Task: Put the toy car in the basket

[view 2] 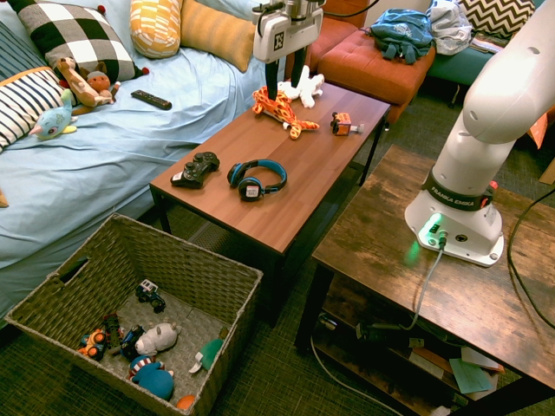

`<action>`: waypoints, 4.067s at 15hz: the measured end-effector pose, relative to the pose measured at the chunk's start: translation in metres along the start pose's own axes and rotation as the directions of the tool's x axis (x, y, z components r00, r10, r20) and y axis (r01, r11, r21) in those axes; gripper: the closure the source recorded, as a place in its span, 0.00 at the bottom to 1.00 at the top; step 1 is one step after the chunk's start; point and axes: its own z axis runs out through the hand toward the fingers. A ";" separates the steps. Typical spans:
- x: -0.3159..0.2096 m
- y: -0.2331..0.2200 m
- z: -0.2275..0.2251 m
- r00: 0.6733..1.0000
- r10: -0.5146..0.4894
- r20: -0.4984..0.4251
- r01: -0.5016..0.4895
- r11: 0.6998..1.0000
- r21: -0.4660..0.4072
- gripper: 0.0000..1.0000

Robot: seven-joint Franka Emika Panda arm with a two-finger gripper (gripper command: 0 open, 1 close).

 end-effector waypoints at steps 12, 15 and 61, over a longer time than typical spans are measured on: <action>0.163 0.188 0.096 0.908 0.372 0.191 -0.388 0.920 0.050 0.00; 0.221 0.248 0.132 0.833 0.492 0.252 -0.512 0.859 0.017 0.00; 0.010 -0.098 0.114 0.965 0.105 -0.242 -0.165 0.956 -0.243 1.00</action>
